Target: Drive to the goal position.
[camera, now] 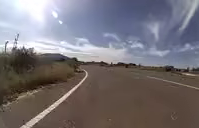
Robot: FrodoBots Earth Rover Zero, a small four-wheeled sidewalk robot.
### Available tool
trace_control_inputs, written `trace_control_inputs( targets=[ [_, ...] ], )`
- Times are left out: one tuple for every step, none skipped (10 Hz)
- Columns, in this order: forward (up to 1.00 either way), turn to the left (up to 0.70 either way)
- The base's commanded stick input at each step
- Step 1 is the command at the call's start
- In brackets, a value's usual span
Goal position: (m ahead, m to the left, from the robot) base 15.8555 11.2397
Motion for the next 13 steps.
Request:
trace_control_inputs(
  targets=[
    [1.00, 0.00],
    [1.00, 0.00],
    [1.00, 0.00],
    [1.00, 0.00],
    [1.00, 0.00],
    [1.00, 0.00],
    [1.00, 0.00],
    [1.00, 0.00],
    [1.00, 0.00],
    [1.00, 0.00],
    [1.00, 0.00],
    [1.00, 0.00],
    [1.00, 0.00]
  ],
)
